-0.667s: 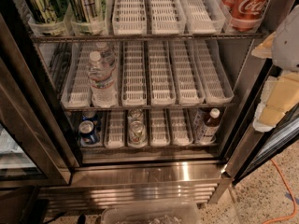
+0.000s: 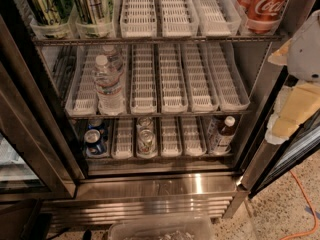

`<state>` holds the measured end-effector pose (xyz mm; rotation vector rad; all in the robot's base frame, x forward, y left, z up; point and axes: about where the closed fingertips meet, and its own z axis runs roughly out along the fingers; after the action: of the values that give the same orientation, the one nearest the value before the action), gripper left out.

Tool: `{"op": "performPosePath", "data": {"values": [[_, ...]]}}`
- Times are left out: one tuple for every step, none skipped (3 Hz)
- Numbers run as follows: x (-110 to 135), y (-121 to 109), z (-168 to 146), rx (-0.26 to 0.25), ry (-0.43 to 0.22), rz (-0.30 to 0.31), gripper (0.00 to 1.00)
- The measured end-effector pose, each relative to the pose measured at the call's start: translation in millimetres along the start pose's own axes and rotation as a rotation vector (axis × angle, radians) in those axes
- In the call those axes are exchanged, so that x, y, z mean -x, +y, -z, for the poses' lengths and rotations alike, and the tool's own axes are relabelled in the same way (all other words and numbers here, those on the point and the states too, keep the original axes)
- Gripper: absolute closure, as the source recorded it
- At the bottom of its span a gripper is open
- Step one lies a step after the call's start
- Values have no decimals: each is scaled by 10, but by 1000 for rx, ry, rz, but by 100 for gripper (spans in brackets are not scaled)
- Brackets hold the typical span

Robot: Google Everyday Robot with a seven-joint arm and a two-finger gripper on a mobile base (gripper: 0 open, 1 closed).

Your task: Pick water bottle from middle shelf of fridge

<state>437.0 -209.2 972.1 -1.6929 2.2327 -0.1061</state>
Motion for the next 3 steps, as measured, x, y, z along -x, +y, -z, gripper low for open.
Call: {"op": "performPosePath", "data": {"values": [[293,257,-122,-28,-62,-19,0],[783,515,-410,-34,-173,14,0],[783,515,-410,-34,-173,14,0]]}}
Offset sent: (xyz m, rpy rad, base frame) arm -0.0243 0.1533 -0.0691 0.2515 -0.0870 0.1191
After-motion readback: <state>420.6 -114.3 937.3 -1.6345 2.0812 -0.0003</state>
